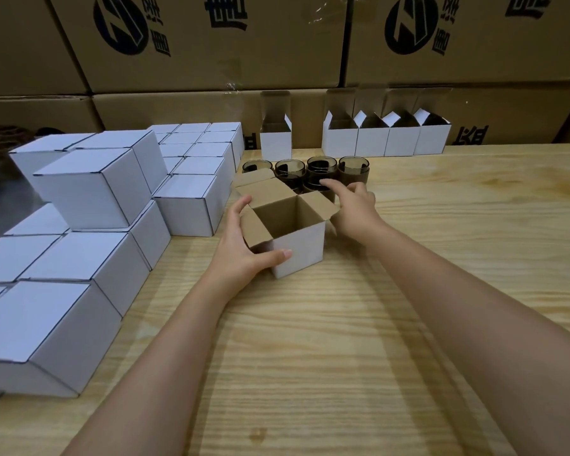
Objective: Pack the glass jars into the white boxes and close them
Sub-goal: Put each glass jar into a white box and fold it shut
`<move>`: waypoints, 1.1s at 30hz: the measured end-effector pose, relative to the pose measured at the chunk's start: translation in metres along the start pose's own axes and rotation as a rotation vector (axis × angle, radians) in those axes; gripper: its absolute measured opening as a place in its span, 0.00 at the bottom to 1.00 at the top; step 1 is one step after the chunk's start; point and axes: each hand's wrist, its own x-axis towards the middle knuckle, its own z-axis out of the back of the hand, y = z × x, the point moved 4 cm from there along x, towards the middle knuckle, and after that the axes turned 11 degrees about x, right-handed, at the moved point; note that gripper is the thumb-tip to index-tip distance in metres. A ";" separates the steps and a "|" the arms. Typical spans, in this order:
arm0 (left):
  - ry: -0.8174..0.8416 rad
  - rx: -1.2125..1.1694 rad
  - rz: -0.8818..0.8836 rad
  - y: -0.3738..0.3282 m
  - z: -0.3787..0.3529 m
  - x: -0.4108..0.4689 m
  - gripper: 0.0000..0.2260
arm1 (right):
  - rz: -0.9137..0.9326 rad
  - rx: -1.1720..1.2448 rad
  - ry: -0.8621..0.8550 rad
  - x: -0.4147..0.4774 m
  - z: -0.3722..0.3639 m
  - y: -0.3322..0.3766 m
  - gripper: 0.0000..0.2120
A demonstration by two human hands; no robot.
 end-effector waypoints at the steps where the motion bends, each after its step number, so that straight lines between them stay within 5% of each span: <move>1: 0.005 -0.002 0.004 0.000 0.000 0.000 0.47 | 0.006 -0.011 -0.011 -0.001 0.000 0.000 0.27; 7: 0.032 -0.021 0.000 0.003 -0.002 0.001 0.47 | 0.065 -0.001 -0.225 -0.023 0.013 -0.005 0.17; 12: 0.044 -0.046 -0.022 0.004 -0.002 0.003 0.43 | 0.038 0.117 -0.362 -0.043 0.027 -0.023 0.21; 17: 0.087 0.013 -0.087 0.001 -0.002 0.004 0.43 | -0.009 0.319 -0.321 -0.045 0.043 -0.036 0.20; 22: 0.126 0.028 -0.122 -0.001 -0.003 0.006 0.44 | -0.039 0.404 -0.274 -0.046 0.057 -0.042 0.32; 33: 0.199 0.013 -0.179 -0.008 -0.016 0.007 0.40 | 0.085 0.685 -0.232 -0.061 0.092 0.019 0.23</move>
